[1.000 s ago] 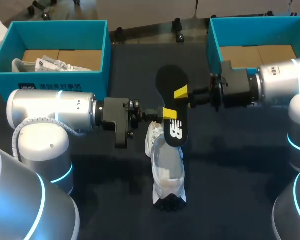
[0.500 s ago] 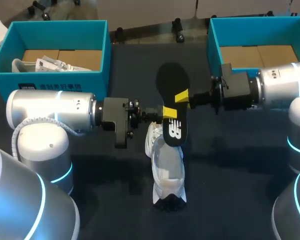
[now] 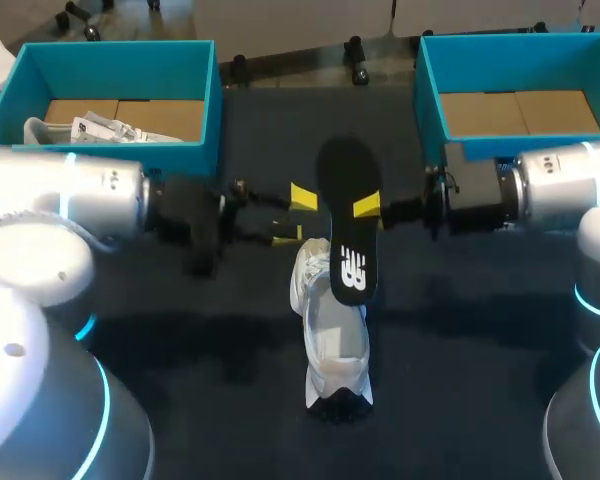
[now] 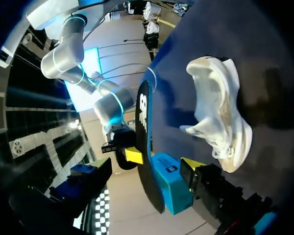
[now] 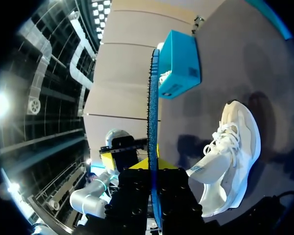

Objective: Take the shoe out of the shoebox, open the shoe tongue, remove and reinsert the insole, then place the shoe into the shoebox

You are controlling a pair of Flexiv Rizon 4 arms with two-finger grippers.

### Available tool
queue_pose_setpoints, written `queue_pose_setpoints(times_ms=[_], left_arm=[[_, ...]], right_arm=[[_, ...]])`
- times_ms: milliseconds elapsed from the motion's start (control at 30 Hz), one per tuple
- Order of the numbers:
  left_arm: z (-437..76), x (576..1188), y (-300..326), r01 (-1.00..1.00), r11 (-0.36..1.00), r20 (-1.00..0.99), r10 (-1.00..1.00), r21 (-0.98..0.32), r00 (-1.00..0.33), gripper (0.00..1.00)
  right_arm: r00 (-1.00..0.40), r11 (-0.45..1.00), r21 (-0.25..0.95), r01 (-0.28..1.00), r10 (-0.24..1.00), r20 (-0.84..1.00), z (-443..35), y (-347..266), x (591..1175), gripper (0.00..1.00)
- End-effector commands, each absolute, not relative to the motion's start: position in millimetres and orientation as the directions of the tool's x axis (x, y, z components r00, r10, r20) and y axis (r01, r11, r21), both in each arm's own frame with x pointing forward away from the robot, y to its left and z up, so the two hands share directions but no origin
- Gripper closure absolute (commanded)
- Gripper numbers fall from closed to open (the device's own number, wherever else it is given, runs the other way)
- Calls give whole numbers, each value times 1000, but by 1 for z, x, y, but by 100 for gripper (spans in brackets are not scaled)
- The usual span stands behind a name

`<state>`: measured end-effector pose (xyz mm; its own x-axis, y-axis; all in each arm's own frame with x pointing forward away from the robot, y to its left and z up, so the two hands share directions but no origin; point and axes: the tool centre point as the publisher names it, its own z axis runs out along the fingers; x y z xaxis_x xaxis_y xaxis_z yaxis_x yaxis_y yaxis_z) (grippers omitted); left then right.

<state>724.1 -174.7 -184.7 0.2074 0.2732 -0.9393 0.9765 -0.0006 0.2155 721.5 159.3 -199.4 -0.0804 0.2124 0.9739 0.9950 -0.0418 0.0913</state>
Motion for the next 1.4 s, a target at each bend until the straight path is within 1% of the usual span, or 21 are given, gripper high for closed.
queue_pose_setpoints(times_ms=[33, 500, 600, 633, 700, 900, 967, 1033, 1100, 1333, 1400], left_arm=[[-164, 737, -143, 927, -146, -818, 438, 345, 374, 0], [-164, 737, -143, 927, -146, -818, 438, 345, 374, 0], [-159, 738, -142, 923, -159, -811, 441, 351, 384, 0], [-157, 742, -144, 927, -163, -787, 491, 337, 373, 0], [-150, 752, -145, 944, -174, -784, 526, 280, 329, 0], [-140, 775, -151, 951, -197, -701, 642, 240, 310, 0], [-141, 783, -154, 961, -202, -685, 674, 189, 277, 0], [-141, 791, -157, 965, -196, -647, 716, 174, 262, 0], [-140, 797, -160, 973, -193, -636, 737, 127, 229, 0], [-136, 806, -174, 976, -190, -539, 815, 103, 215, 0], [-138, 809, -178, 981, -183, -525, 829, 71, 193, 0]], right_arm=[[-75, -35, 84, 996, 212, 974, -208, 166, 726, 100], [-74, -27, 82, 996, 213, 974, -210, 167, 726, 100], [-65, -20, 71, 997, 219, 973, -215, 170, 733, 100], [-61, -20, 67, 998, 217, 974, -218, 170, 735, 100], [-60, -21, 66, 998, 209, 976, -222, 171, 736, 100], [-42, -31, 49, 998, 207, 977, -230, 173, 736, 100], [-34, -41, 43, 998, 212, 977, -231, 173, 735, 100], [-34, -41, 43, 998, 212, 977, -231, 173, 735, 100], [-34, -41, 43, 998, 212, 977, -231, 173, 735, 100], [-34, -41, 43, 998, 212, 977, -231, 173, 735, 100], [-34, -41, 43, 998, 212, 977, -231, 173, 735, 100]])
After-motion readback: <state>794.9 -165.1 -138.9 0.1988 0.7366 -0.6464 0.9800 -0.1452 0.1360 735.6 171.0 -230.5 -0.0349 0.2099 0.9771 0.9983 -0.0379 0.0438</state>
